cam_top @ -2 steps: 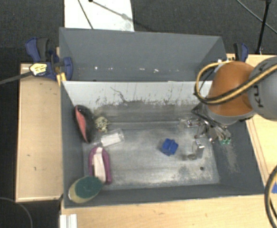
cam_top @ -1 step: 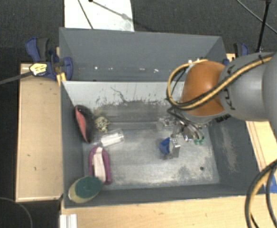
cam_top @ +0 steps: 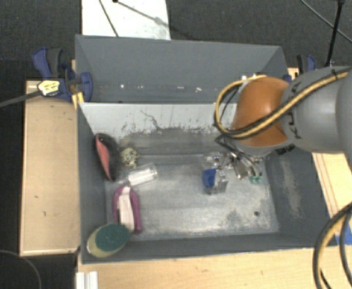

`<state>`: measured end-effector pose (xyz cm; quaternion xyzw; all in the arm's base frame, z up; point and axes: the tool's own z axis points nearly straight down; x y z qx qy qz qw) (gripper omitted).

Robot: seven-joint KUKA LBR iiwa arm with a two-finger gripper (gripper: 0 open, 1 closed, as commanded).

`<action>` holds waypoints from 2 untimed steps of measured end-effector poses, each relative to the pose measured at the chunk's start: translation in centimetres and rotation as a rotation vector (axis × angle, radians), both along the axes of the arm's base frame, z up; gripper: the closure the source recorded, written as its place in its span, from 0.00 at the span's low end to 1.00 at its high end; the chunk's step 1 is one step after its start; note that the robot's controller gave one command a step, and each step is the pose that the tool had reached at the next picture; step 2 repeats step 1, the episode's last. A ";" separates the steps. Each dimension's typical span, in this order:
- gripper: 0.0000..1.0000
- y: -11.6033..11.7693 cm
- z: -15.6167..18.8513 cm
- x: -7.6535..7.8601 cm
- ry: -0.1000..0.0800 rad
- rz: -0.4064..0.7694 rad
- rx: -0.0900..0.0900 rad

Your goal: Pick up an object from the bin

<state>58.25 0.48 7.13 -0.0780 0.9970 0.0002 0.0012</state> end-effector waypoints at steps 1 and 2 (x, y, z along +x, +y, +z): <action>1.00 -0.3 13.2 -0.3 -0.009 -0.018 0.000; 1.00 -0.3 13.2 -0.3 -0.009 -0.018 0.000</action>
Offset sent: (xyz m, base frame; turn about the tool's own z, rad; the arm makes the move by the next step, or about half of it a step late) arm -0.0056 -0.0035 0.1264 0.0243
